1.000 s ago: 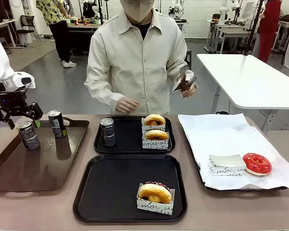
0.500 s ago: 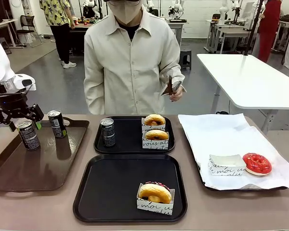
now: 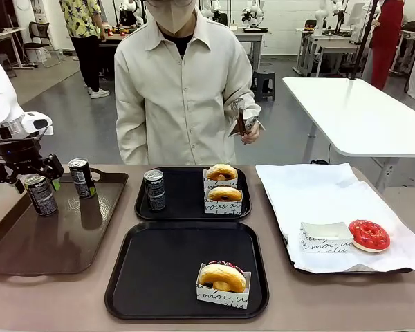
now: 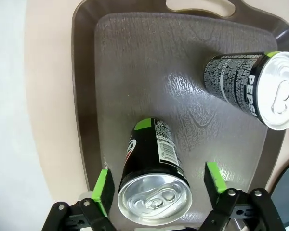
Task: Set up donuts and drinks on trays.
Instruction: Pick up one Pepsi coke from the Handle tray and place it on the Flat Tray without a Pepsi coke.
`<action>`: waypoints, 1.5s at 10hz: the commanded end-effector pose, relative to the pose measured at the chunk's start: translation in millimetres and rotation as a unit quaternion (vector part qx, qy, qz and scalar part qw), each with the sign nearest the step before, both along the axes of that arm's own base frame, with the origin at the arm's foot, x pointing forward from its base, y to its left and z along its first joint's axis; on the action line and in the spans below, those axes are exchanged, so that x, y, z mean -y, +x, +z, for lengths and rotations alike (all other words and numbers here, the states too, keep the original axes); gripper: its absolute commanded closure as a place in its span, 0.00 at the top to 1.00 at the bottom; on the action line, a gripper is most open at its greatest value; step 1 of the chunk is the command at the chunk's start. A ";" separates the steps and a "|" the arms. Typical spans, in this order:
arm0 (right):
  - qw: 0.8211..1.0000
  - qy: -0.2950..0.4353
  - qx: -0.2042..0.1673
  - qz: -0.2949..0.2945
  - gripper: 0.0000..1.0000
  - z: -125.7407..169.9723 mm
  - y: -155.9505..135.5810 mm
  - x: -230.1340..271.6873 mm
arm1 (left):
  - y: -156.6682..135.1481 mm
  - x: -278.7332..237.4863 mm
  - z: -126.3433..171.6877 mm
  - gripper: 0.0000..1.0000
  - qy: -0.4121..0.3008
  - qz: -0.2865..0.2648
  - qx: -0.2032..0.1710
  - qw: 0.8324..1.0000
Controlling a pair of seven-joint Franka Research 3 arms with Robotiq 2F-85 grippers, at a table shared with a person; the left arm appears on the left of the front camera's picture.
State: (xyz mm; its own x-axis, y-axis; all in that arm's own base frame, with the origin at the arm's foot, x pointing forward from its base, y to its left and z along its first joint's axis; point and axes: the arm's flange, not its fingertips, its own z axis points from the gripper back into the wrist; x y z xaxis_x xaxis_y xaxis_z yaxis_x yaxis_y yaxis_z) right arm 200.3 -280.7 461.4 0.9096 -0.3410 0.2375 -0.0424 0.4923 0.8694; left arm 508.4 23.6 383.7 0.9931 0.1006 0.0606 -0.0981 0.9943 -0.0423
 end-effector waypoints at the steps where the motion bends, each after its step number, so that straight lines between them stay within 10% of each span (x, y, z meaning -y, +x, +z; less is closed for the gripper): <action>1: 1.000 0.007 0.012 0.001 1.00 0.5 1.1 1.2 | -1.1 -0.9 -2.2 0.45 -0.013 -0.009 0.015 1.000; 2: 1.000 0.007 0.012 0.001 1.00 0.5 1.1 1.2 | -1.1 -1.3 -0.2 0.00 -0.014 -0.010 0.016 1.000; 3: 1.000 0.007 0.012 0.001 1.00 0.5 1.1 1.2 | -1.1 -1.6 0.7 0.41 -0.015 -0.010 0.016 1.000; 4: 1.000 0.007 0.012 0.001 1.00 0.5 1.1 1.2 | -2.3 -2.1 0.4 0.00 -0.014 -0.013 0.015 1.000; 15: 1.000 0.007 0.012 0.001 1.00 0.5 1.1 1.2 | -125.9 38.5 154.7 0.04 0.019 -0.132 -0.034 0.991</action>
State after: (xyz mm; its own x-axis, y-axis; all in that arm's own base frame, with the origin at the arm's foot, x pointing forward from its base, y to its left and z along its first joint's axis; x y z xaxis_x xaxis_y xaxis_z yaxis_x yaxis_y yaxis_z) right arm 200.5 -280.5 461.5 0.9098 -0.3403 0.2374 -0.0423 0.4932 0.8689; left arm 384.0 -20.3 545.0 0.9896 -0.1401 -0.0337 0.1401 0.9901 -0.0027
